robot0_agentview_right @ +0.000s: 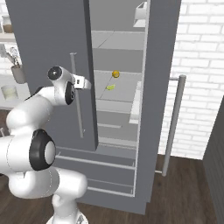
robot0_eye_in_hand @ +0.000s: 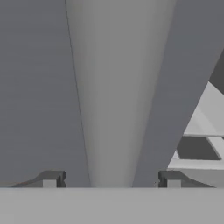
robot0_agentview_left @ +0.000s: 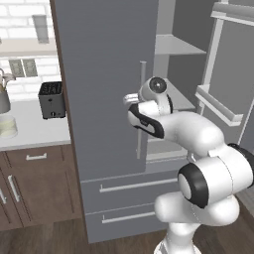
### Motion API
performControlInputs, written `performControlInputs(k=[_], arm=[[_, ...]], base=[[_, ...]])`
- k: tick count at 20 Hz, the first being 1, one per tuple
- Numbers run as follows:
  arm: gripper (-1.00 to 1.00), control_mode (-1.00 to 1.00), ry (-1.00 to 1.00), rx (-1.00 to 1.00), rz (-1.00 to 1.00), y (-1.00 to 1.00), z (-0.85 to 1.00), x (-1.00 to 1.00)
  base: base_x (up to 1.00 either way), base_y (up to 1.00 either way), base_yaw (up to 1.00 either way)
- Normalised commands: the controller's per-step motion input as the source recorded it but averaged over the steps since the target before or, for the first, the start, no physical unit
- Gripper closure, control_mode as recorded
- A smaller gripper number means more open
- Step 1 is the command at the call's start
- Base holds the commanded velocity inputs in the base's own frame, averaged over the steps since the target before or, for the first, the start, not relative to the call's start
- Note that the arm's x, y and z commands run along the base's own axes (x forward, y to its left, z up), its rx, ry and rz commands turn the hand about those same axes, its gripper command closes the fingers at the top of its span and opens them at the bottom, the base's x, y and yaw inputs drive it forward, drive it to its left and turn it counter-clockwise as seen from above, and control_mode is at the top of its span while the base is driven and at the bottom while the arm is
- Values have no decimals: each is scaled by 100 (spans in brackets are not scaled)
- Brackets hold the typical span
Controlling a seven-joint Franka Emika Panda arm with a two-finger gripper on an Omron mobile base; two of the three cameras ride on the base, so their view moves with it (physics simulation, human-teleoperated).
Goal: Grab a lemon wedge from the fridge and one ice cube from the ice bowl, and put them in the glass of lemonade.
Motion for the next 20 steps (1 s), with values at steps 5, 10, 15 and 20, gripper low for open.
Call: performControlInputs(k=[5,10,15,20], arm=[[100,-100,5,0,0,0,0,14],[100,-100,0,0,2,9,0,22],[100,-100,-8,0,20,80,4,-4],[100,-100,-2,0,27,100,14,-34]], base=[[0,0,0],[0,0,0],[0,0,0],[0,0,0]])
